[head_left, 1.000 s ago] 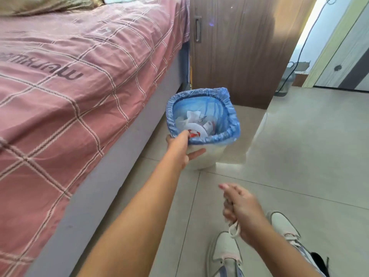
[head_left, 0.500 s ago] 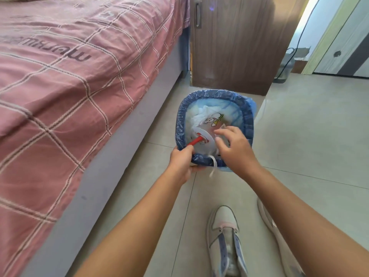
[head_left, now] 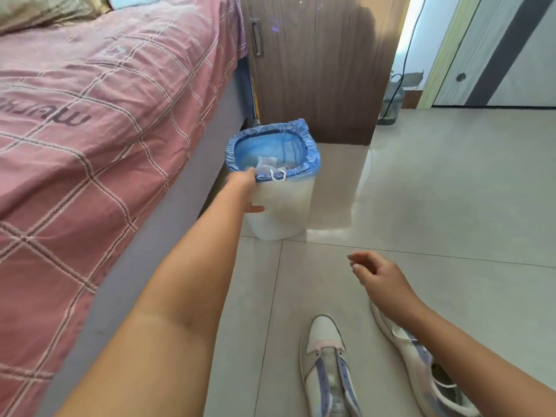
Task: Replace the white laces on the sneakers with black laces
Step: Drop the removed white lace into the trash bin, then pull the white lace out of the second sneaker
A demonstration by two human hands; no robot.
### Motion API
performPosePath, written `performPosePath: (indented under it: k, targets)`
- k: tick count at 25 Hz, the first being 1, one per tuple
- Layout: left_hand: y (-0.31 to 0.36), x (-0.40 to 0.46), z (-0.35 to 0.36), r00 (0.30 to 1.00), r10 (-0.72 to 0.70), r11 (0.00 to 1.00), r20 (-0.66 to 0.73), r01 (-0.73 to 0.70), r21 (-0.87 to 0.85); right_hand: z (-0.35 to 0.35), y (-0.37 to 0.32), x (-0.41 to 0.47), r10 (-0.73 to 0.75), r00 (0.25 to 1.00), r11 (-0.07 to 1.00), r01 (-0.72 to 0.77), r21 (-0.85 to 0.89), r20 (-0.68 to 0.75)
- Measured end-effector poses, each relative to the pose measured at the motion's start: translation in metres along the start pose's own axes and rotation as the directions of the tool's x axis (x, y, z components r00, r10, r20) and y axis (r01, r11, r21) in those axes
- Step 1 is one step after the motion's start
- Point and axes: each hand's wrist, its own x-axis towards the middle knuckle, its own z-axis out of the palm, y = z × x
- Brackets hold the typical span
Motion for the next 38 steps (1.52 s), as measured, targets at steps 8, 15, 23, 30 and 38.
performPosePath:
  k: [8, 15, 23, 30, 38]
  targets:
    - [-0.032, -0.017, -0.001, 0.312, 0.807, -0.164, 0.501, -0.697, 0.698, -0.03, 0.033, -0.023, 0.138, 0.984, 0.988, -0.13, -0.081, 0.109]
    - [-0.186, -0.12, 0.025, 0.482, 0.359, -0.078, 0.799, -0.838, 0.54, -0.101, 0.083, -0.039, 0.253, 0.965, 0.87, -0.195, -0.453, 0.069]
    - [-0.322, -0.124, -0.01, 0.563, 0.287, -0.316, 0.775, -0.708, 0.631, -0.077, 0.123, -0.082, 0.295, 0.947, 0.794, -0.171, -0.583, 0.124]
    - [-0.266, -0.079, -0.035, 0.757, 0.268, -0.295, 0.596, -0.525, 0.798, -0.013, 0.107, -0.101, 0.234, 0.941, 0.906, -0.119, -0.407, 0.245]
    - [-0.282, -0.13, 0.044, 0.501, 0.417, 0.103, 0.758, -0.855, 0.508, -0.019, 0.09, -0.092, 0.297, 0.935, 0.945, -0.317, 0.076, 0.194]
